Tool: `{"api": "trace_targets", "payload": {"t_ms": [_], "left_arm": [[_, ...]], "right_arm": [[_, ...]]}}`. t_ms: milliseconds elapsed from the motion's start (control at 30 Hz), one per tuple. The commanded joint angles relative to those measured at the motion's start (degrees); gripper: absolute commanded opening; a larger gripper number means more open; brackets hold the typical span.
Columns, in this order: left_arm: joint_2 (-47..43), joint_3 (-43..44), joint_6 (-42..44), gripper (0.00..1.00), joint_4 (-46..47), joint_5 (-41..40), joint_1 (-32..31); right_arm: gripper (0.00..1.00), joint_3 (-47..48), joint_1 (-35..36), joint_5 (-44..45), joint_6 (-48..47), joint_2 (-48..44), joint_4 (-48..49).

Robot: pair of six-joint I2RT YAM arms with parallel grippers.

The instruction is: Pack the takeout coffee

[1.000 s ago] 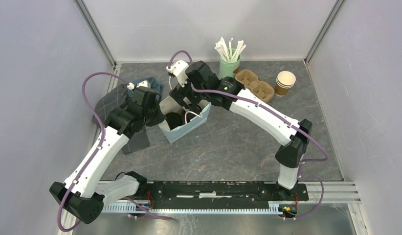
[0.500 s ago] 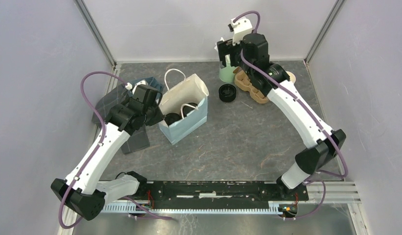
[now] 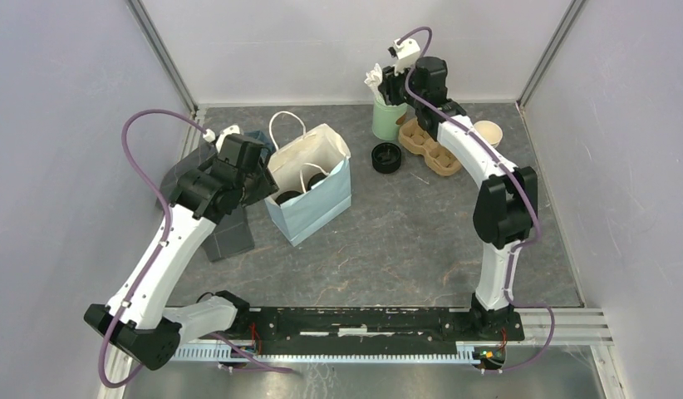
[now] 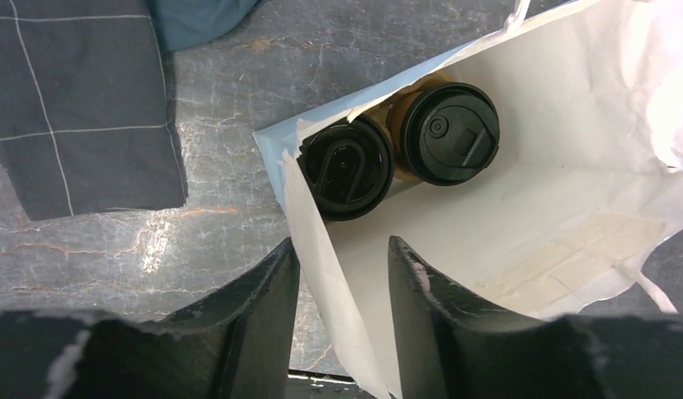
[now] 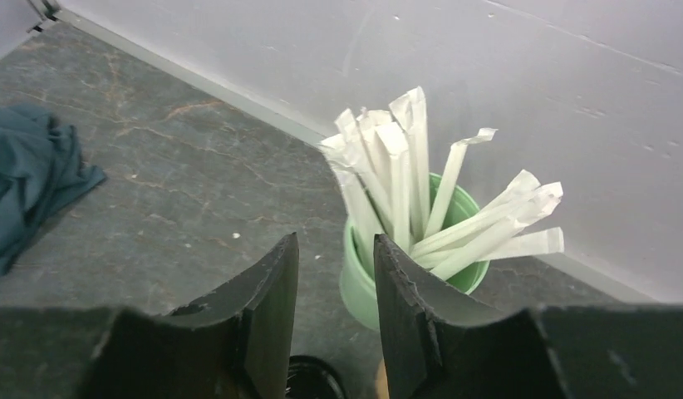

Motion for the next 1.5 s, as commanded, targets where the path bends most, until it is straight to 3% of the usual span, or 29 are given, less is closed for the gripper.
{"api": "trace_targets", "payload": {"t_ms": [0,267,767,900,1033,1200,1467], "left_arm": [[-1.61,3.28,4.38,0.54,-1.23,-1.40,0.32],[-5.84,7.36,10.55,0.69,1.76,1.42,0.33],[-6.58,10.78,14.44,0.70,2.12,2.23,0.33],[-6.12,11.25,15.01,0.70,2.00,2.12,0.33],[-5.56,11.73,15.41,0.70,1.78,2.13,0.32],[-5.54,12.28,15.47,0.70,1.50,1.89,0.33],[-6.72,10.66,15.53,0.69,4.77,3.02,0.29]], "right_arm": [[0.43,4.77,-1.84,-6.76,-3.61,3.96,8.31],[0.41,6.37,-4.41,-7.45,-6.00,9.80,13.30],[0.36,15.10,-4.45,-8.50,-4.13,21.10,16.54],[0.26,15.12,-4.40,-6.97,-4.43,22.41,17.87],[0.06,16.86,-4.17,-6.84,-5.48,23.69,17.93],[0.00,17.84,-4.08,-6.65,-6.21,21.00,17.29],[0.00,16.14,-4.10,-3.89,-9.22,10.31,15.41]]}}
